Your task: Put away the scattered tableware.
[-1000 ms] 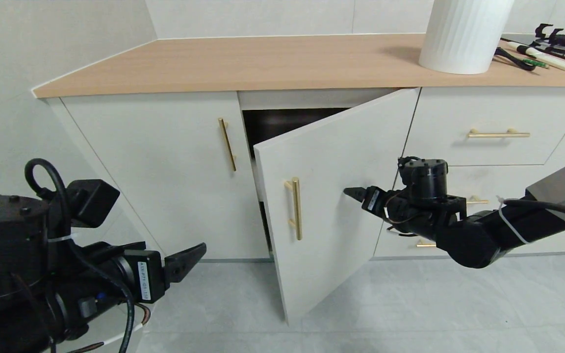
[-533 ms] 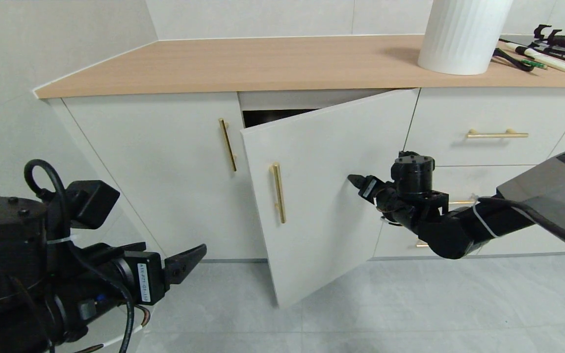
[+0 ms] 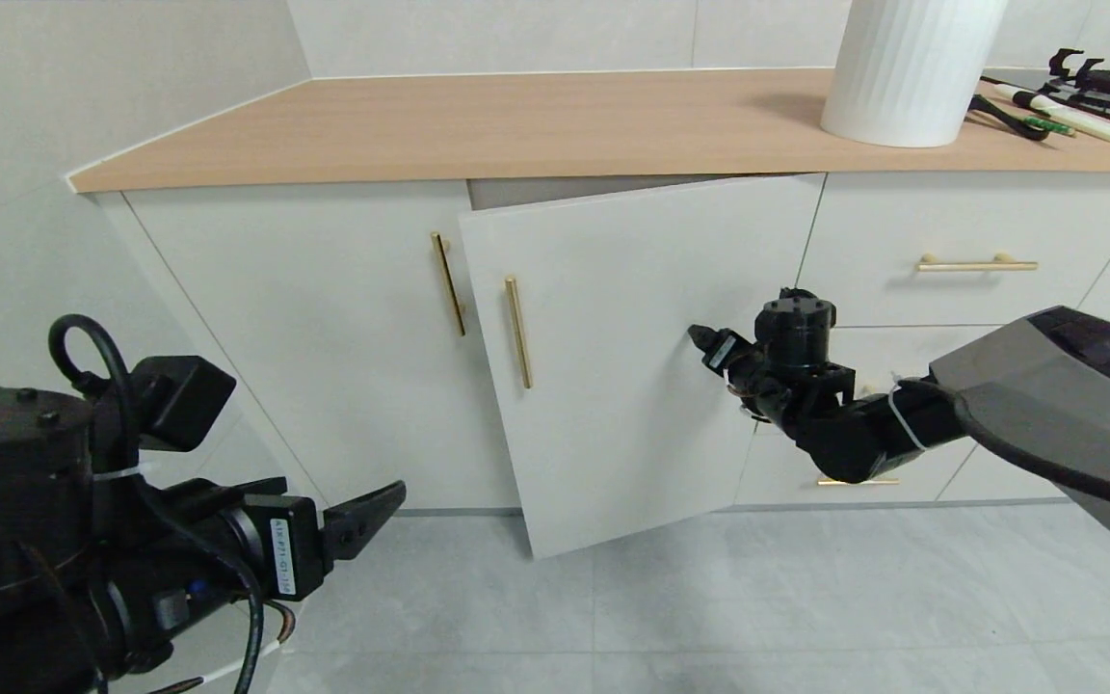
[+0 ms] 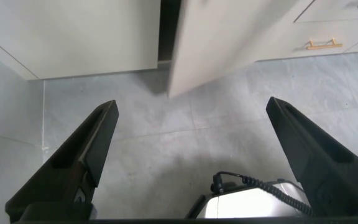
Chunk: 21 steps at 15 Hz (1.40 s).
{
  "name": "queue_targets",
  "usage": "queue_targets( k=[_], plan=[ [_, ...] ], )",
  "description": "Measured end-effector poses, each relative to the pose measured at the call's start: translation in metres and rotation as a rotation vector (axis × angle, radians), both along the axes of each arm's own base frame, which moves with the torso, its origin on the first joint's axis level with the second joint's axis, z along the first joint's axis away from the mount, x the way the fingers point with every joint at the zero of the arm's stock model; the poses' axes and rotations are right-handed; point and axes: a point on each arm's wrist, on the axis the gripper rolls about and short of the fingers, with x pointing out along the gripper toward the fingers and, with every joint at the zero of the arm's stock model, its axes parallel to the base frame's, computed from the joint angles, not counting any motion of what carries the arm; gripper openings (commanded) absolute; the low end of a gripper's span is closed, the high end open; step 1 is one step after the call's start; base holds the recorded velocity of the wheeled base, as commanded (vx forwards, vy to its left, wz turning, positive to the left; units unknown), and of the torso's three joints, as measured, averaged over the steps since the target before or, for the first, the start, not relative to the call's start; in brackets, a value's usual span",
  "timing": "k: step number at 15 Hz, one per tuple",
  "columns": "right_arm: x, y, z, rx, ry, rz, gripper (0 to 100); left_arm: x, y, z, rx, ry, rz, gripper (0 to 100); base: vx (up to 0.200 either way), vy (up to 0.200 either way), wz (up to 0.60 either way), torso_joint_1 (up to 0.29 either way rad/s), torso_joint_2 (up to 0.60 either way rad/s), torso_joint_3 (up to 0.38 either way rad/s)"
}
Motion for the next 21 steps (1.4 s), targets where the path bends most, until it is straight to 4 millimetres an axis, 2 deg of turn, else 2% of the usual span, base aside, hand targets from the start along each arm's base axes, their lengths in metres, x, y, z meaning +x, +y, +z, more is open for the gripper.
queue_targets(
  k=[10, 21],
  plan=[
    [0.031, -0.018, -0.006, -0.007, -0.010, -0.108, 100, 0.002, -0.001, -0.003, 0.007, 0.013, 0.000, 100, 0.000, 0.000, 0.00, 0.000, 0.00, 0.000],
    [0.040, -0.030, -0.009, -0.005, -0.016, -0.141, 100, 0.003, -0.002, -0.005, 0.011, 0.020, -0.001, 100, 0.000, 0.000, 0.00, 0.000, 0.00, 0.000]
  ],
)
